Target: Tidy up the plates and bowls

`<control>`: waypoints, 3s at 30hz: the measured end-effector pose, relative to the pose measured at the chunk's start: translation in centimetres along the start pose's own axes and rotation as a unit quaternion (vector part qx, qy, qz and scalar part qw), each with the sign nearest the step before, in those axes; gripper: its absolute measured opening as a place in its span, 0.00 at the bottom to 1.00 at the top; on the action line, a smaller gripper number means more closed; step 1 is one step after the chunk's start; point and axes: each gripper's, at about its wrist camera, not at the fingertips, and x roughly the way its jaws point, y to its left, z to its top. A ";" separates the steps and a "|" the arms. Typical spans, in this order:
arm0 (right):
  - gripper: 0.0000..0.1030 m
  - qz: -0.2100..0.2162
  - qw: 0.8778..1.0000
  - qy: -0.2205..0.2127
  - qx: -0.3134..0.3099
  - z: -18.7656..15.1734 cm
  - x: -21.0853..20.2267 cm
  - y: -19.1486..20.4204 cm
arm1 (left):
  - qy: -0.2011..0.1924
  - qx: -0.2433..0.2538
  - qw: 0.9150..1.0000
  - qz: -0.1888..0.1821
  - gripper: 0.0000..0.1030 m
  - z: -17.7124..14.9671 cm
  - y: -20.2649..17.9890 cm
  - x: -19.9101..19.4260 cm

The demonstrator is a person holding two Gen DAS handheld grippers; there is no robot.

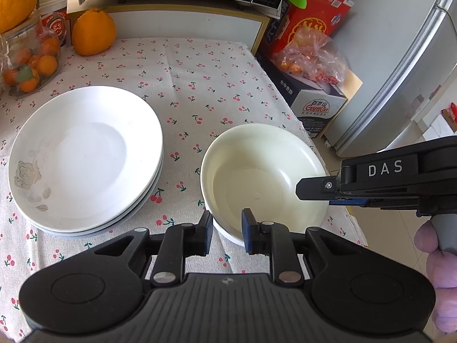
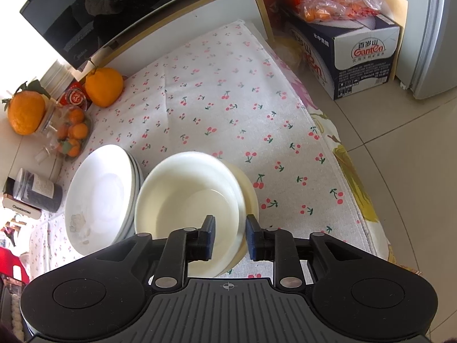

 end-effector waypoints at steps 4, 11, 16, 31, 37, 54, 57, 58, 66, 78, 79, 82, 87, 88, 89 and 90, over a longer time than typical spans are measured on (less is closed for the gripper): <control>0.33 -0.006 1.000 -0.008 -0.011 0.0 -0.3 0.2 | 0.001 0.000 1.000 0.002 0.19 0.0 0.0 0.1; 0.33 -0.009 1.000 -0.010 -0.016 0.0 -0.3 0.3 | 0.006 0.004 1.000 0.003 0.19 0.0 -0.1 0.4; 0.33 -0.011 1.000 -0.013 -0.020 0.0 -0.3 0.3 | 0.003 0.008 1.000 0.004 0.20 0.0 -0.2 0.6; 0.72 -0.021 0.996 -0.053 -0.068 -0.2 -1.4 0.2 | -0.018 0.072 0.997 0.000 0.73 -0.7 -0.7 0.2; 0.82 -0.030 0.992 -0.072 -0.095 -0.6 -1.5 -0.4 | -0.039 0.113 0.993 0.001 0.92 -1.3 -1.0 -0.3; 0.91 0.011 0.981 -0.125 -0.148 -2.9 0.2 -2.6 | -0.094 0.214 0.972 -0.031 0.99 -4.8 -1.1 0.5; 0.91 0.026 0.985 -0.123 -0.119 -2.8 0.9 -3.0 | -0.097 0.222 0.970 -0.034 0.99 -5.0 -1.4 1.3; 0.91 0.030 0.986 -0.122 -0.107 -2.7 1.1 -3.2 | -0.098 0.224 0.969 -0.033 0.99 -5.1 -1.5 1.6; 0.91 0.036 0.993 -0.106 -0.042 -2.2 2.6 -3.9 | -0.094 0.217 0.971 -0.030 0.99 -4.8 -2.1 3.3; 0.91 0.037 0.996 -0.075 0.007 -1.4 3.9 -3.4 | -0.089 0.200 0.975 -0.034 0.99 -4.0 -2.6 4.4; 0.91 0.039 0.997 -0.072 0.012 -1.3 4.0 -3.3 | -0.088 0.197 0.976 -0.035 0.99 -3.9 -2.6 4.4; 0.89 0.041 0.997 -0.063 0.019 -1.2 4.3 -2.9 | -0.086 0.193 0.977 -0.036 0.99 -3.8 -2.6 4.5; 0.88 0.036 0.998 -0.057 0.019 -1.2 4.7 -2.5 | -0.083 0.194 0.977 -0.033 0.97 -3.8 -2.5 4.6; 0.86 0.037 0.998 -0.056 0.020 -1.2 4.7 -2.4 | -0.081 0.194 0.977 -0.032 0.97 -3.7 -2.6 4.7; 0.84 0.037 0.998 -0.055 0.021 -1.2 4.8 -2.4 | -0.080 0.194 0.977 -0.031 0.97 -3.7 -2.6 4.7; 0.83 0.038 0.998 -0.054 0.021 -1.3 4.8 -2.4 | -0.078 0.194 0.977 -0.030 0.97 -3.6 -2.7 4.7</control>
